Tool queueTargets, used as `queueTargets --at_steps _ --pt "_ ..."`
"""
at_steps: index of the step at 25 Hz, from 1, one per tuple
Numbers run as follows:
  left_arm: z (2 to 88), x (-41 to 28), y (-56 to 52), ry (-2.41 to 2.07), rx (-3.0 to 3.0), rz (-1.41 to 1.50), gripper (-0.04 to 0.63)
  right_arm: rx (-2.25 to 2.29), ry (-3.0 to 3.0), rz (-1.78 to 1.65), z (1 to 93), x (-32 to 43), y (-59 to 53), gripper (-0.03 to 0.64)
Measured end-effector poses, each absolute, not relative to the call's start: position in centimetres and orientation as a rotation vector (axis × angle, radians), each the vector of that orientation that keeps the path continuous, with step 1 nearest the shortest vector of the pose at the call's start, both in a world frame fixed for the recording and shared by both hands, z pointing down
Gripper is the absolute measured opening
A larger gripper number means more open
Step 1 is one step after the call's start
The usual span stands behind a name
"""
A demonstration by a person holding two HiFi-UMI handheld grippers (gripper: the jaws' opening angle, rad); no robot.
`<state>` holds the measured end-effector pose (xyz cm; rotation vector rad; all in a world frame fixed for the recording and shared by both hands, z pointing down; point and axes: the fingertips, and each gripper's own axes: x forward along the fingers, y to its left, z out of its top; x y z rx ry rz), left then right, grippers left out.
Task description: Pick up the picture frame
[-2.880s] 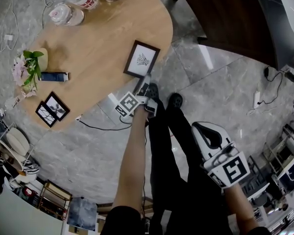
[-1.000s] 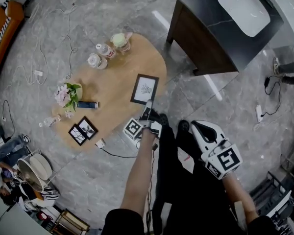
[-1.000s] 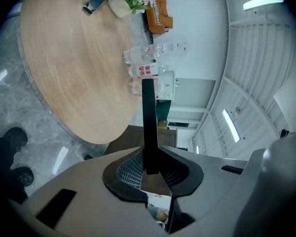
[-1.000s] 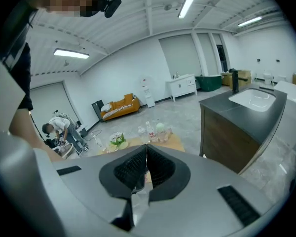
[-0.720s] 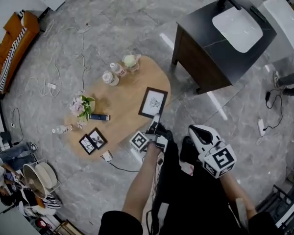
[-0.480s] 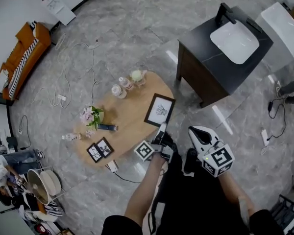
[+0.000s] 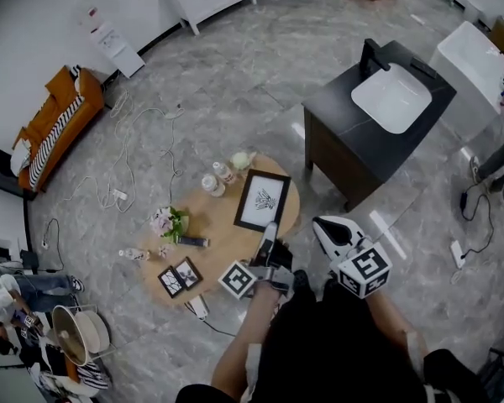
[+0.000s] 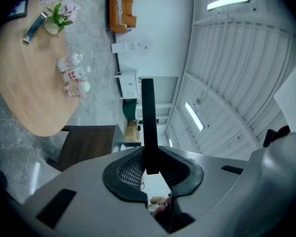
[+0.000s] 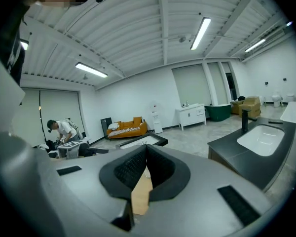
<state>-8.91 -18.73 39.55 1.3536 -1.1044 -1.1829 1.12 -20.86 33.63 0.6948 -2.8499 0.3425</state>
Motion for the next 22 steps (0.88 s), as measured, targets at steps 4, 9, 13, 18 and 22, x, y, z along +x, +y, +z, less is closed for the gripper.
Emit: queueTargets --at_steps 4,9,13,18,22 --pt "35.4 -9.9 -18.0 -1.134 1.367 -1.230 0.077 0.661 -2.899 0.285 30.9 0.7 -21.0 0.012" --pt "31.5 -11.0 -17.0 -1.147 1.386 -1.275 0.077 0.658 -2.946 0.201 27.8 0.8 -21.9 0.012" --pt "29.3 -12.0 -16.4 -1.155 1.413 -1.305 0.077 0.665 -2.973 0.151 25.9 0.5 -22.0 0.012" --pt "28.6 -12.5 -15.9 -1.147 1.414 -1.321 0.077 0.614 -2.988 0.160 25.5 -0.4 -21.0 0.012" --pt "28.9 -12.6 -15.9 -1.145 1.399 -1.321 0.077 0.608 -2.979 0.133 25.7 -0.8 -20.7 0.012"
